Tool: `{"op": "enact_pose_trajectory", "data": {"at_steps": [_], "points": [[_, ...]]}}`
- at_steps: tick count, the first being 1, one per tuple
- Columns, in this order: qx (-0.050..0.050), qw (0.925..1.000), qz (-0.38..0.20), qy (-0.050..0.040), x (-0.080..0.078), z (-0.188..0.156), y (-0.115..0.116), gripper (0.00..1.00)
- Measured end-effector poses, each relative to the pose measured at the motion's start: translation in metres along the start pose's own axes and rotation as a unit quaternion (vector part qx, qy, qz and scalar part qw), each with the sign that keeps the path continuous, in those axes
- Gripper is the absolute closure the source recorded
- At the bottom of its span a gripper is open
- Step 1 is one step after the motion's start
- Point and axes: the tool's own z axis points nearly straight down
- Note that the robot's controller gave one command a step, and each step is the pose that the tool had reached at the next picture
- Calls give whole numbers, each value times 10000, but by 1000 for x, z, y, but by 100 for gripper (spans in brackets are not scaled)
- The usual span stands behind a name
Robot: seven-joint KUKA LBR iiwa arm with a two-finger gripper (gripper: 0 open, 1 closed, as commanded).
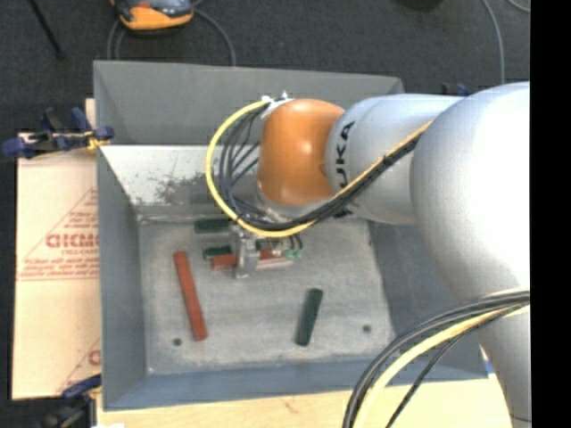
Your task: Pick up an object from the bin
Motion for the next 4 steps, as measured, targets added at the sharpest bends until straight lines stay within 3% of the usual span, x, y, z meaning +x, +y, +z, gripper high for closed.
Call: {"op": "enact_pose_trajectory", "data": {"at_steps": [1,2,3,4], "points": [[4,10000,82,8,19,-25,2,100],[15,9999,-130,106,23,-54,-15,100],[6,10000,-24,50,7,-104,-16,0],[6,10000,-21,51,7,-103,-16,0]]}}
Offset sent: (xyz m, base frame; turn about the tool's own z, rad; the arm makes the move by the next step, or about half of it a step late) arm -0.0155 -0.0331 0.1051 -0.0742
